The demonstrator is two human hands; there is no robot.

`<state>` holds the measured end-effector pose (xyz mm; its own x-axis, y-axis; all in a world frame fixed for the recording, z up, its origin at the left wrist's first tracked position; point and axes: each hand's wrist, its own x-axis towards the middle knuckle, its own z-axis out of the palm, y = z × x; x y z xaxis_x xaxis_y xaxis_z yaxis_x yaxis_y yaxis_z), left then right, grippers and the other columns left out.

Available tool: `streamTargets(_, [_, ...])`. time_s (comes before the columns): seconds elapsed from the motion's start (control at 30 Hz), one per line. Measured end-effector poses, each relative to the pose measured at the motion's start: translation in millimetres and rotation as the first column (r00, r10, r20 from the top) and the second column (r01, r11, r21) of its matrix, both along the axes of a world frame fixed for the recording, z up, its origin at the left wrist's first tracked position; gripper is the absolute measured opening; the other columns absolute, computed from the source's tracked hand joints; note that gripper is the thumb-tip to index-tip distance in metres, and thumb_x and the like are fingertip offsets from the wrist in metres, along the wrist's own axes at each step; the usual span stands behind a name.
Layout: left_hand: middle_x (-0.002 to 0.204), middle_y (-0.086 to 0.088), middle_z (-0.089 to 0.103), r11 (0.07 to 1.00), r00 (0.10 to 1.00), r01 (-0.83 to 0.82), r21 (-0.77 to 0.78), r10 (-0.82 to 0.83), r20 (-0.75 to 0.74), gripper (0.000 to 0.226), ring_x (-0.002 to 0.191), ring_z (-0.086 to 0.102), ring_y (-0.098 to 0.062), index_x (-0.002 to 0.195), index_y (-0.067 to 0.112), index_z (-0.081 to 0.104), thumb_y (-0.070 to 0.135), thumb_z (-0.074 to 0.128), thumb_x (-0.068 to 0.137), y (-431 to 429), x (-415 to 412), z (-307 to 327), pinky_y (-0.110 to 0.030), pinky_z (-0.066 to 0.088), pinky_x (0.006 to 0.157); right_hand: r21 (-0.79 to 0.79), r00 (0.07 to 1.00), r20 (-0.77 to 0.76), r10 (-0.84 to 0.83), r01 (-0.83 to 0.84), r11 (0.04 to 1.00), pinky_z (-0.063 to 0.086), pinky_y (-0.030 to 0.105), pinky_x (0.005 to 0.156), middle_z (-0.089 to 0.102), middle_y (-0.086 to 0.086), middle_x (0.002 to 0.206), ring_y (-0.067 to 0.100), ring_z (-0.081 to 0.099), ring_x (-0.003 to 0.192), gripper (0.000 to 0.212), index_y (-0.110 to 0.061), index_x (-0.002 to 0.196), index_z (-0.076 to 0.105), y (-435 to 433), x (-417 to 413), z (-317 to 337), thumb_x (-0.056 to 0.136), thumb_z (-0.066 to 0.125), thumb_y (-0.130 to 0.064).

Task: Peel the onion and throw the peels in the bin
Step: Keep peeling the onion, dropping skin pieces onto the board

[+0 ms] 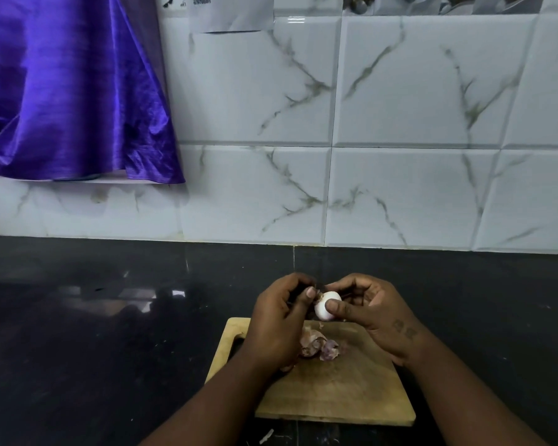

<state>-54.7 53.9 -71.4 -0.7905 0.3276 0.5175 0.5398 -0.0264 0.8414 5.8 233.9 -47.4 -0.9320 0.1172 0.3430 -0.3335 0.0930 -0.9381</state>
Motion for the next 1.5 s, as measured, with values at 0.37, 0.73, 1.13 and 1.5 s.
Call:
streamTargets(0.37, [0.094, 0.013, 0.071, 0.971, 0.947, -0.183, -0.152, 0.133, -0.293, 0.02, 0.092, 0.068, -0.007, 0.092, 0.02, 0.077, 0.0, 0.073, 0.092, -4, 0, 2, -0.021, 0.056, 0.076, 0.103, 0.999, -0.022, -0.041, 0.043, 0.994, 0.06, 0.057, 0.09, 0.079, 0.015, 0.101, 0.039, 0.075, 0.096, 0.033, -0.006, 0.097, 0.078, -1, -2, -2, 0.07, 0.09, -0.019])
streamTargets(0.73, [0.085, 0.0, 0.067, 0.98, 0.98, -0.198, -0.027, 0.198, 0.009, 0.023, 0.077, 0.064, -0.017, 0.089, 0.021, 0.064, 0.007, 0.057, 0.106, -3, -2, 1, -0.034, 0.055, 0.07, -0.031, 0.996, -0.084, -0.01, 0.008, 1.0, 0.062, 0.03, 0.073, 0.079, 0.016, 0.098, 0.024, 0.077, 0.089, 0.031, -0.003, 0.1, 0.076, -4, 3, 6, 0.071, 0.082, -0.013])
streamTargets(1.13, [0.079, 0.01, 0.061, 0.919, 0.954, -0.26, -0.297, 0.197, -0.224, 0.029, 0.074, 0.061, -0.009, 0.064, 0.03, 0.062, 0.026, 0.078, 0.088, -2, 8, 2, -0.038, 0.056, 0.064, -0.383, 0.972, 0.234, 0.008, 0.085, 0.92, 0.061, 0.028, 0.062, 0.071, 0.016, 0.077, 0.024, 0.073, 0.068, 0.031, -0.008, 0.086, 0.063, -4, 3, 9, 0.078, 0.077, -0.034])
streamTargets(1.5, [0.083, 0.01, 0.067, 0.946, 0.976, -0.198, -0.256, 0.167, -0.137, 0.017, 0.079, 0.064, -0.007, 0.088, 0.033, 0.068, 0.05, 0.07, 0.091, -2, 13, 4, -0.036, 0.056, 0.066, -0.331, 0.963, 0.258, 0.073, 0.017, 0.944, 0.062, 0.034, 0.07, 0.075, 0.022, 0.096, 0.026, 0.073, 0.078, 0.049, 0.002, 0.108, 0.063, -5, 3, 8, 0.076, 0.081, -0.031])
